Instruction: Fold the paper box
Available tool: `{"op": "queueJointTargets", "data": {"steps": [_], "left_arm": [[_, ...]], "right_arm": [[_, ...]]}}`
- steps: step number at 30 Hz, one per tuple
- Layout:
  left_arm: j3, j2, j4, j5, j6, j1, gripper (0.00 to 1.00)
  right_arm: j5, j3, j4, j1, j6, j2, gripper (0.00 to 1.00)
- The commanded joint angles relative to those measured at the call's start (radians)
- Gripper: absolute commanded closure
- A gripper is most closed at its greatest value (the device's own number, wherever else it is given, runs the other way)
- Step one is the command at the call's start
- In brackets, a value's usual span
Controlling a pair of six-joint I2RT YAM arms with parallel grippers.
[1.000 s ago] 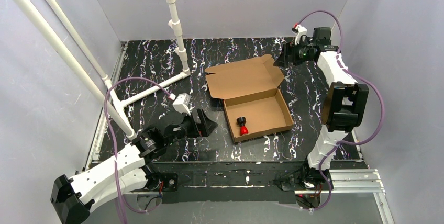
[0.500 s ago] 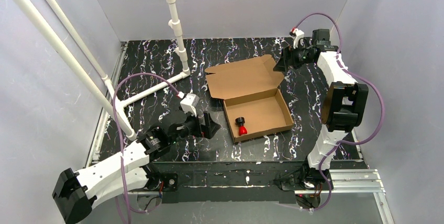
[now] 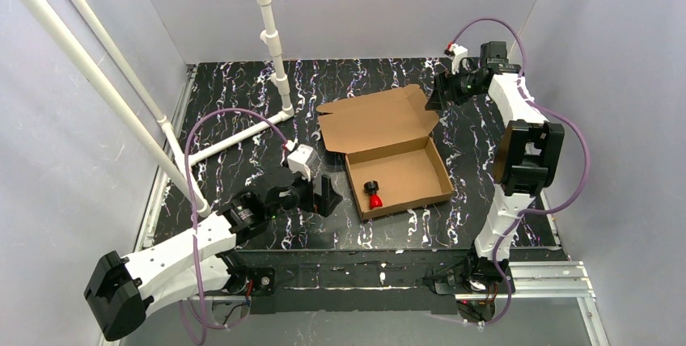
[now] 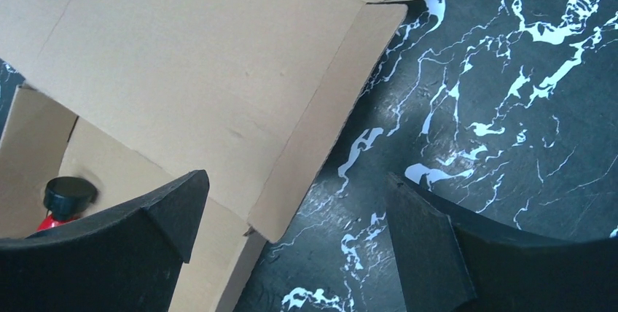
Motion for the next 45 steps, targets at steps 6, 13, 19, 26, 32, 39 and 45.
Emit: {"op": "queueJointTargets", "data": {"steps": [6,13,19,26,32,39,45], "left_arm": [[0.028,-0.057,0.007,-0.007,-0.075,0.004,0.02],[0.011,-0.061,-0.001,-0.003,-0.139,0.005,0.02],[-0.016,-0.114,0.005,-0.005,-0.211,0.004,0.02],[-0.005,-0.142,-0.024,-0.014,-0.219,0.007,0.02],[0.007,-0.104,-0.019,-0.02,-0.269,0.013,0.02],[0.045,-0.056,-0.037,-0.079,-0.333,0.023,0.02],[0.053,-0.085,-0.106,-0.103,-0.364,0.03,0.02]], "right_arm": [[-0.011,0.082,-0.016,-0.005,0.021,0.054,0.02],[-0.004,0.017,0.03,-0.018,0.028,0.014,0.02],[0.007,-0.045,0.065,-0.028,0.037,-0.042,0.02],[0.002,-0.044,0.087,-0.033,0.06,-0.045,0.02],[0.014,0.037,0.104,-0.033,0.127,0.039,0.02],[0.008,0.135,0.135,0.018,0.213,0.142,0.02],[0.012,0.217,0.154,0.039,0.328,0.254,0.16]]}}
